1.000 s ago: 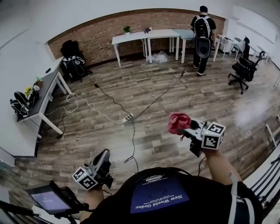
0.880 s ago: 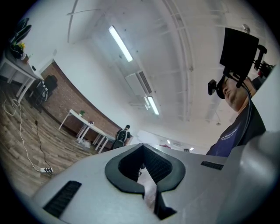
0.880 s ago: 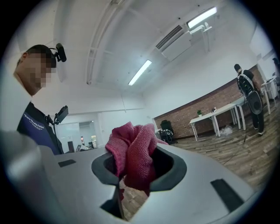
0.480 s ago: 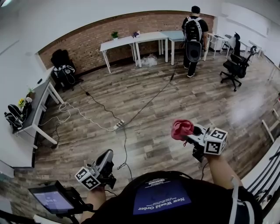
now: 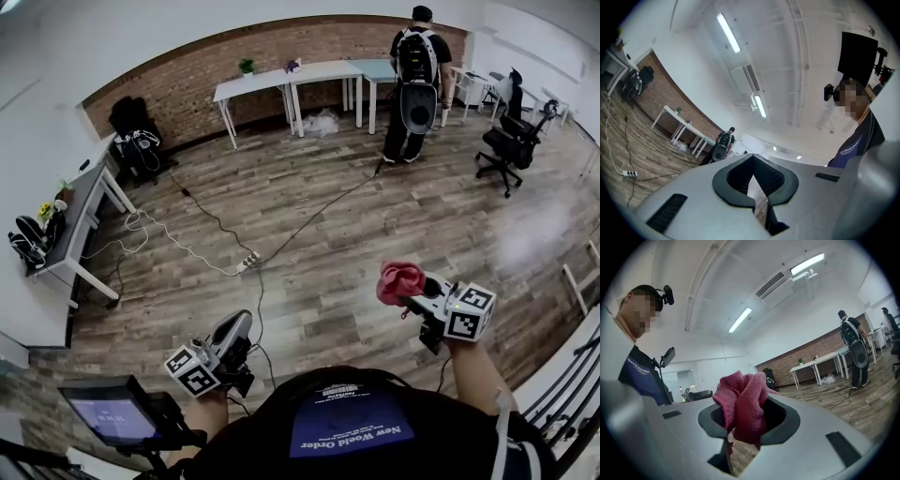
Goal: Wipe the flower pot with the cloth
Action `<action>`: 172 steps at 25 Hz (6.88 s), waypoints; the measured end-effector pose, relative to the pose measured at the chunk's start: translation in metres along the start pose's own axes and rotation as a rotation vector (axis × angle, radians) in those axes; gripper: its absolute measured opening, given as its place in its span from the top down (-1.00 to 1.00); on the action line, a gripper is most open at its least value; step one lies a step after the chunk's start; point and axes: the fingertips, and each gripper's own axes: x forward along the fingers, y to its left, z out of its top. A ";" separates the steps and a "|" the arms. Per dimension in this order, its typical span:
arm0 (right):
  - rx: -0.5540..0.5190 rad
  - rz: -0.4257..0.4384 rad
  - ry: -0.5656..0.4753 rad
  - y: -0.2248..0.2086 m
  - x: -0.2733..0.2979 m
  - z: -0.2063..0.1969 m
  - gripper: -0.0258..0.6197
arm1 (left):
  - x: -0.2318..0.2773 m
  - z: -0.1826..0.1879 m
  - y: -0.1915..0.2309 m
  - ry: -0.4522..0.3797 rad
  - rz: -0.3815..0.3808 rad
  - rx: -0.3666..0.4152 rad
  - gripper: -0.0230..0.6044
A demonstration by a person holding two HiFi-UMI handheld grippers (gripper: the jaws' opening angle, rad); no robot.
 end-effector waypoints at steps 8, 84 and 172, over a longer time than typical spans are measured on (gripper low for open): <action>0.028 0.029 0.017 0.003 0.010 -0.017 0.58 | -0.006 0.003 -0.004 -0.004 0.013 0.011 0.93; -0.036 0.232 0.113 -0.566 0.828 0.217 0.58 | 0.407 0.348 0.809 0.012 0.121 0.081 0.93; -0.013 0.148 0.042 -1.291 1.744 0.522 0.58 | 0.992 0.807 1.787 0.145 -0.054 0.022 0.93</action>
